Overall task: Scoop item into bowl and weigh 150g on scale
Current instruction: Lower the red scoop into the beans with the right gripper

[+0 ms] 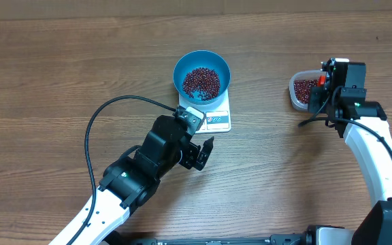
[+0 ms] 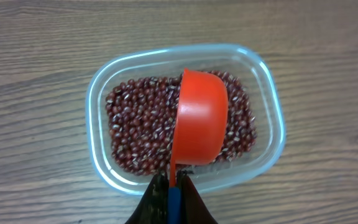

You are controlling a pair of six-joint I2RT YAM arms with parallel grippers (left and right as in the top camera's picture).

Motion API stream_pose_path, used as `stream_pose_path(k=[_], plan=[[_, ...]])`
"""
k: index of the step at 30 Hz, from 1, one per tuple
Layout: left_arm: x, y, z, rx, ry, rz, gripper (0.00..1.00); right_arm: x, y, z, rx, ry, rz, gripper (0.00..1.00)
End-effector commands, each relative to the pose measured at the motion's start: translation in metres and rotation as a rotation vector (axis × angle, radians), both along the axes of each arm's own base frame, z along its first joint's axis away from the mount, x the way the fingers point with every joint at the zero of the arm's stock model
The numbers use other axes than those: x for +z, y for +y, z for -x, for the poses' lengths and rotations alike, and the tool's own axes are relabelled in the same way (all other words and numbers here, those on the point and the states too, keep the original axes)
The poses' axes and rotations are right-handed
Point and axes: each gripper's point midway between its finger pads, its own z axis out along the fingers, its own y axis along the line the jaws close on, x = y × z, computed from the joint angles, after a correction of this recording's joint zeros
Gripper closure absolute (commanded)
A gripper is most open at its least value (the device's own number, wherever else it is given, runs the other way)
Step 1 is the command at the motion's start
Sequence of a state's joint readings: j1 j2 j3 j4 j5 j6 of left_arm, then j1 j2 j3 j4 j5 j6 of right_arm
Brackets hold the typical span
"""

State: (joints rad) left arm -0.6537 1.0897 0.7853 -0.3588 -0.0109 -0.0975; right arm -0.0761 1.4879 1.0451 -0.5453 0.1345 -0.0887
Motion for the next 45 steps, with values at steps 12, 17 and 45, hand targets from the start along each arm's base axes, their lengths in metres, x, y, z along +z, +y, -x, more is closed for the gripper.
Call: stream_pose_path(k=[12, 17, 45], plan=[[0.011, -0.001, -0.004, 0.0, -0.024, 0.011, 0.0, -0.022, -0.012, -0.008, 0.047, 0.053, 0.113, 0.96], [0.009, 0.0, -0.003, 0.0, -0.017, 0.005, 0.0, -0.019, -0.015, -0.011, 0.101, 0.053, 0.171, 0.96], [0.01, -0.001, -0.004, 0.0, -0.019, 0.006, 0.0, -0.049, -0.013, 0.002, 0.181, 0.165, 0.142, 0.96]])
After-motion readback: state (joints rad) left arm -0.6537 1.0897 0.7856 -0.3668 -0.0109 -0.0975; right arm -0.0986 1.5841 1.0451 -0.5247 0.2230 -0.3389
